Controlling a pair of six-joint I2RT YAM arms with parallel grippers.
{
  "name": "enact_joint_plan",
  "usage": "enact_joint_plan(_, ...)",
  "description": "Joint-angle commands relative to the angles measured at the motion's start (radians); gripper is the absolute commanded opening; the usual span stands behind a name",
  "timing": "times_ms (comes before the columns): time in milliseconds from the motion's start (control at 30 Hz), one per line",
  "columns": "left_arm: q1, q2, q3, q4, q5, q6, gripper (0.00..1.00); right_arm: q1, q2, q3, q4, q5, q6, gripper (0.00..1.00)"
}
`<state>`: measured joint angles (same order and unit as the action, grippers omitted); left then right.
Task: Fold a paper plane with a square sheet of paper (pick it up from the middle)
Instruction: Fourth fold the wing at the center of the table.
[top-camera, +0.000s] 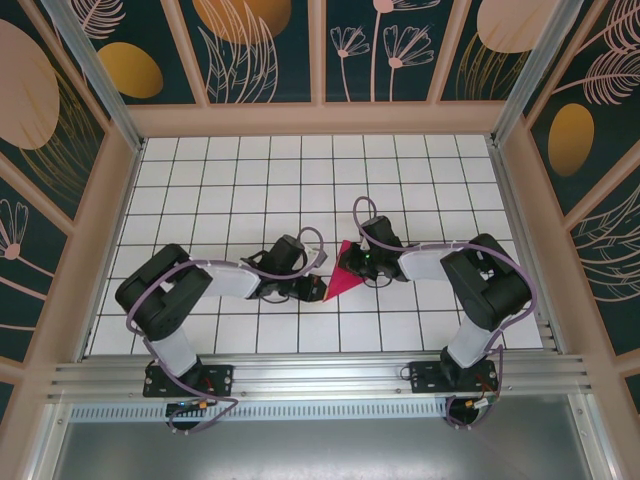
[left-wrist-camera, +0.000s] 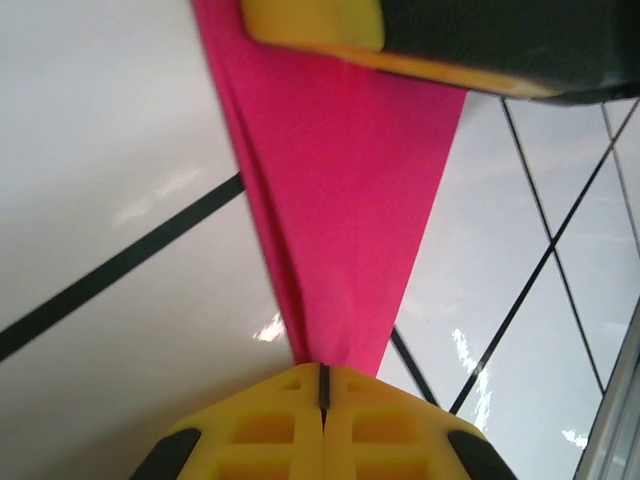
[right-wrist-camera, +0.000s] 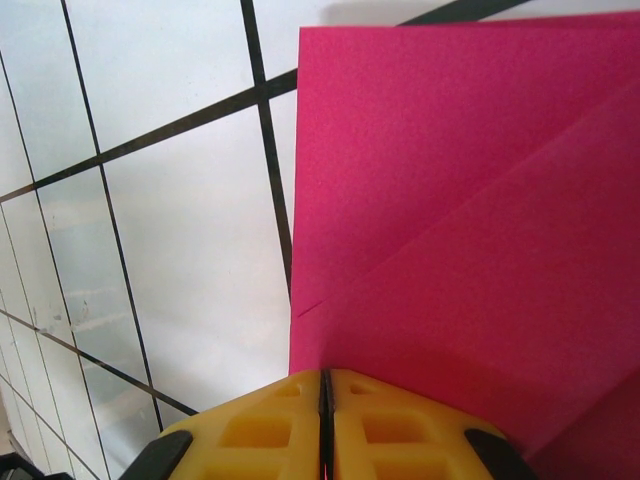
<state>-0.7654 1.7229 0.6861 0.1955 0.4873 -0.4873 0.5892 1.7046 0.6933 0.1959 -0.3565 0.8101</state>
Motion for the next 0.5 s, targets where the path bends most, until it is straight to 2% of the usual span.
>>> enact_joint_plan(0, -0.002, -0.050, -0.052, -0.256, -0.091, -0.024, 0.04, 0.013, 0.053, -0.019, -0.076, 0.076, -0.002, 0.12)
enact_joint_plan(233, -0.001, -0.180, 0.045, -0.160, -0.013, -0.080, 0.05, 0.021, 0.055, -0.012, -0.076, 0.076, -0.001, 0.12)
enact_joint_plan(467, -0.005, -0.088, 0.120, -0.038, 0.080, -0.109, 0.08, 0.024, 0.062, -0.010, -0.075, 0.079, 0.002, 0.12)
